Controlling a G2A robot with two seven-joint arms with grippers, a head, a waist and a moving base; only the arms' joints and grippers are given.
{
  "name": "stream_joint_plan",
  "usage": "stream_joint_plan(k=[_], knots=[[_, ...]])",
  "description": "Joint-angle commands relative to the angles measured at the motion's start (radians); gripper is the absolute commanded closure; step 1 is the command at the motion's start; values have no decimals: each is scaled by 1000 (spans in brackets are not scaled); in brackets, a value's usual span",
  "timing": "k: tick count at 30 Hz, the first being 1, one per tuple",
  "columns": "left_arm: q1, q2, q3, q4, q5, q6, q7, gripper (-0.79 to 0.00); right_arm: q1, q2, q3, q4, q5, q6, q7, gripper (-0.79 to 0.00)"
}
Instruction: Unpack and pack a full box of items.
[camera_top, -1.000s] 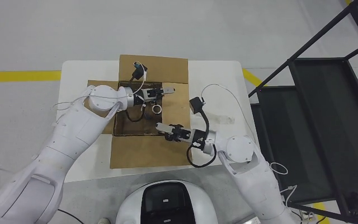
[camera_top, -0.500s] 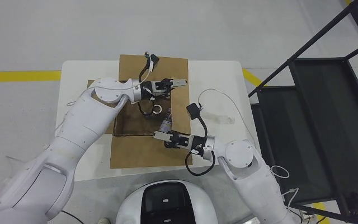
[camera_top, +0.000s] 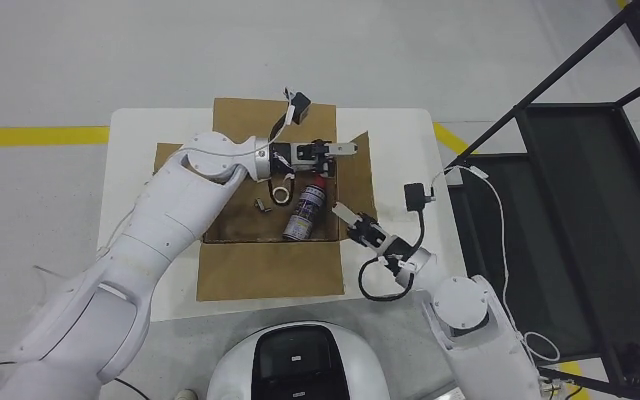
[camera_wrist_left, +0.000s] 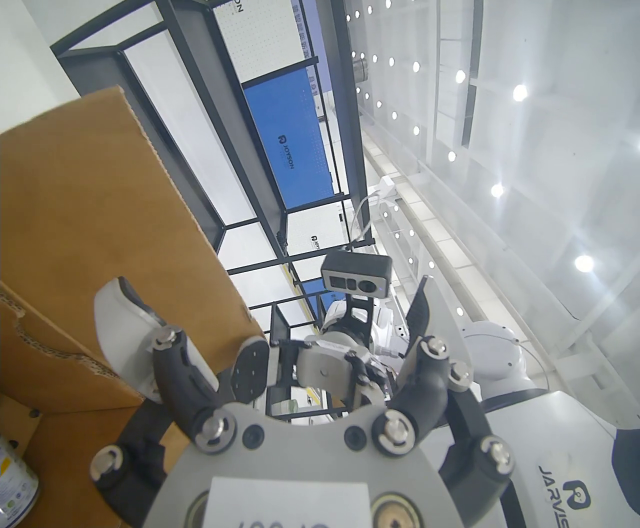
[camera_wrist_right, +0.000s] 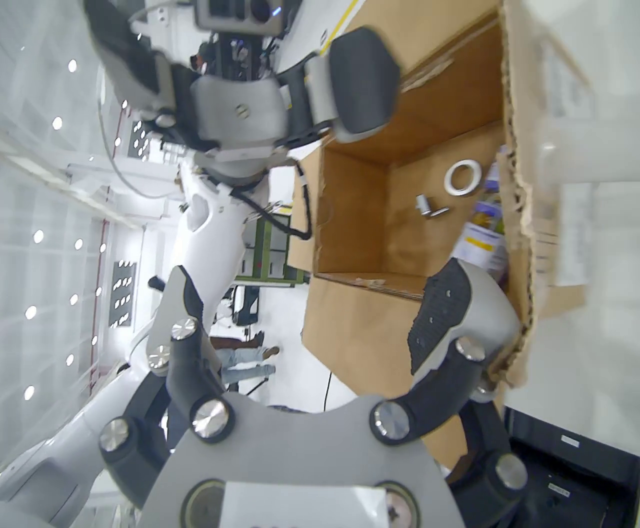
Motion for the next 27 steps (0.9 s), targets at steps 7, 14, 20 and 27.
stream_joint_plan(k=[7,14,20,27], knots=[[48,74,-149,-86,64,-46,-71,-785,31,-1,3,140,2,57,-60,-785],[216,187,-401,-335,166,2,-96,-785,94,-3,-52,221,-70,142,-78,-785],[417,257,-617,-553,238,88,-71,-785,106,-3,-67,184,-120,168,-121,-785],[521,285,-740,-601,200,95,-74,-785,152,5,-115,71,-285,92,-95,-785]])
